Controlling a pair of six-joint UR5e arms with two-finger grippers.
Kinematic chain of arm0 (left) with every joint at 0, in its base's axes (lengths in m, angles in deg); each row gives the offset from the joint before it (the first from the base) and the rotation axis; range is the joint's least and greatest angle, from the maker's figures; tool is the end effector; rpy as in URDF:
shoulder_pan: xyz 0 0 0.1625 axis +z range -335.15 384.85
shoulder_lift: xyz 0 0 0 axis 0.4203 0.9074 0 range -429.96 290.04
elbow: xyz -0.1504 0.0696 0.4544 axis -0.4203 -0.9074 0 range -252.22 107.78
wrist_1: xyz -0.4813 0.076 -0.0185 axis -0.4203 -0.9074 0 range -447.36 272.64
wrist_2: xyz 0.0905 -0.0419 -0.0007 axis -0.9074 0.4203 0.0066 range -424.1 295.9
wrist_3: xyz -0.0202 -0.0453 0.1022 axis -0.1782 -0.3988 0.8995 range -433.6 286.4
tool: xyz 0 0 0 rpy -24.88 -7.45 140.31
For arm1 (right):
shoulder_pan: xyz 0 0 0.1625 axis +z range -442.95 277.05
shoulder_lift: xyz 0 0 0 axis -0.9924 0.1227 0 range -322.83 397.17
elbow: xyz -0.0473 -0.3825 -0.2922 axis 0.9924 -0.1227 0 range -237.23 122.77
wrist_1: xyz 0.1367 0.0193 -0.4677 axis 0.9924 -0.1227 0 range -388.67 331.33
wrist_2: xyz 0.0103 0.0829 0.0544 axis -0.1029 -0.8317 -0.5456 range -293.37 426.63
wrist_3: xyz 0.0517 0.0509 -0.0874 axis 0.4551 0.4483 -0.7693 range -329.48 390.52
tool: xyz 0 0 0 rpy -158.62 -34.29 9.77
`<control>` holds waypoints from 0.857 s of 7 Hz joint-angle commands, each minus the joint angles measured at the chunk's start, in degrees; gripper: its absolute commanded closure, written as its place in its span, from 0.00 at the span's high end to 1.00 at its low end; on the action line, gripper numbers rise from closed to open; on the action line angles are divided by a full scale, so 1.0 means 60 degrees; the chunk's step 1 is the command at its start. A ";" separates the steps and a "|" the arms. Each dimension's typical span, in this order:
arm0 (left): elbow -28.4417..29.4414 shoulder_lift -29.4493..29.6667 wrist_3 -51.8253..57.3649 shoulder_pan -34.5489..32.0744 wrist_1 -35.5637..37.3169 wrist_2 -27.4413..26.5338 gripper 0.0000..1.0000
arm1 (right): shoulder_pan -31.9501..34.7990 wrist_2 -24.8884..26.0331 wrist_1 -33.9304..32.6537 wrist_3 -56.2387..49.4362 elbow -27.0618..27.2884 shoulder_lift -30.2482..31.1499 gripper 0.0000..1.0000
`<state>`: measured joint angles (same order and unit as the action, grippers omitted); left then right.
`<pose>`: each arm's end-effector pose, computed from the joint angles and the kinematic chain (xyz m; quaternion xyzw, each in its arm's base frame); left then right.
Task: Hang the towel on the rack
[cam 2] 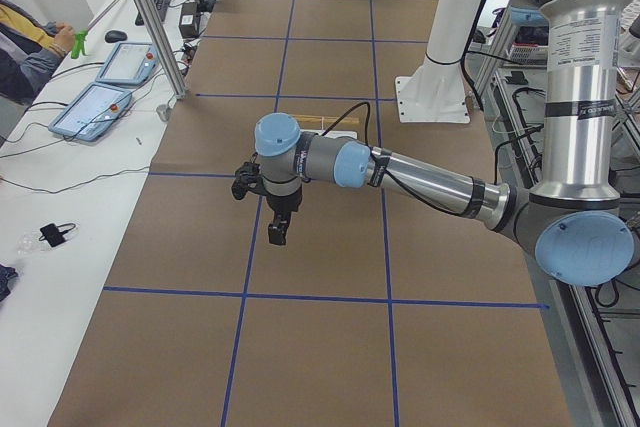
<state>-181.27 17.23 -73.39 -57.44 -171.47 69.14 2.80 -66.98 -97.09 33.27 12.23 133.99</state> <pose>0.0173 -0.5422 0.5779 0.0597 0.3716 0.0971 0.9214 0.0215 -0.4528 0.9502 -0.0694 -0.3674 0.0067 0.9274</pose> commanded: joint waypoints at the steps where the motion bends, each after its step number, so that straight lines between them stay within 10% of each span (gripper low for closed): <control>1: -0.0018 0.0000 -0.0006 -0.0010 0.0000 0.0000 0.98 | -0.0140 -0.0026 0.0330 0.0185 -0.0165 0.0006 0.81; 6: -0.0062 -0.0015 -0.0006 -0.0010 0.0015 0.0000 0.98 | -0.0361 0.0018 0.0345 0.0084 -0.0179 0.0006 0.59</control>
<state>-181.55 17.14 -73.43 -57.50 -171.39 69.14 0.70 -66.88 -95.06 34.21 11.18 134.00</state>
